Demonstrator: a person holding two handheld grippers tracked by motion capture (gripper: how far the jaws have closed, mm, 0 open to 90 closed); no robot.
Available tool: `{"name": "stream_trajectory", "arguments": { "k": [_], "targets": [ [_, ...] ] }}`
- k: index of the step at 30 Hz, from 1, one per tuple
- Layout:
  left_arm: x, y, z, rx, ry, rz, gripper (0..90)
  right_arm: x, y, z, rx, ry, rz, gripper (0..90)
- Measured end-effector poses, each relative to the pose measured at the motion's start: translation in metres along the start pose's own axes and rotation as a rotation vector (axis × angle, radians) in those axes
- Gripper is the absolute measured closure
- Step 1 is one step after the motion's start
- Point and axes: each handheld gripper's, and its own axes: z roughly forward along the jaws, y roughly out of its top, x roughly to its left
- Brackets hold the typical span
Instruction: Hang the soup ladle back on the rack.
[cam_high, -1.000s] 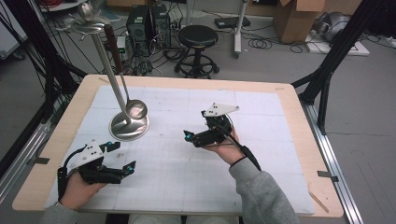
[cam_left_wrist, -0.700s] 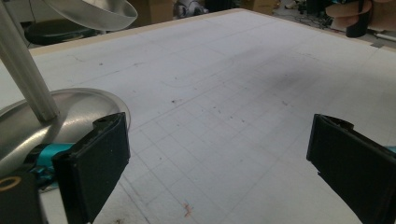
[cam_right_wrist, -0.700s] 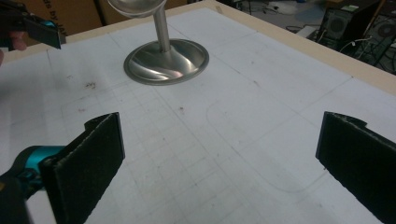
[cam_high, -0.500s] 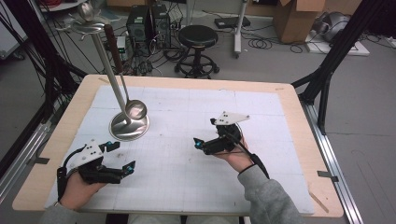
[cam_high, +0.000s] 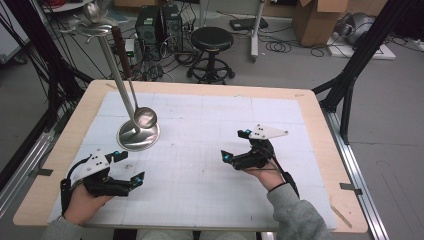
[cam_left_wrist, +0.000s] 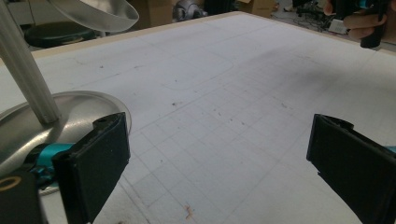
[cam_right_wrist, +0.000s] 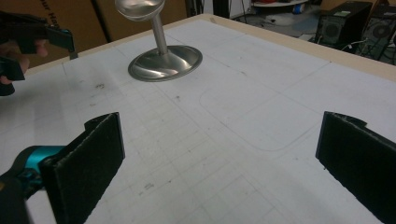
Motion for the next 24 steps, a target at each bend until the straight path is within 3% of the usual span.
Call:
{"name": "stream_trajectory", "arguments": {
  "k": [6, 10, 13, 16, 24],
  "targets": [
    [0.0, 0.0, 0.0, 0.0, 0.0, 0.0, 6.6, -0.005, -0.009, -0.015, -0.015, 0.003, 0.012, 0.1],
    [0.0, 0.0, -0.001, -0.002, 0.0, -0.002, 6.6, -0.005, -0.014, -0.025, -0.035, 0.012, 0.004, 0.1],
    [0.0, 0.0, -0.001, -0.002, 0.001, -0.004, 6.6, -0.002, -0.02, -0.034, -0.046, -0.013, -0.026, 0.2],
    [0.0, 0.0, -0.001, -0.001, 0.003, -0.003, 6.6, -0.001, -0.026, -0.042, -0.055, 0.012, -0.005, 0.1],
    [0.001, 0.0, -0.001, -0.003, 0.005, -0.002, 6.6, -0.001, -0.033, -0.058, -0.109, 0.004, 0.006, 0.2]
  ]
}}
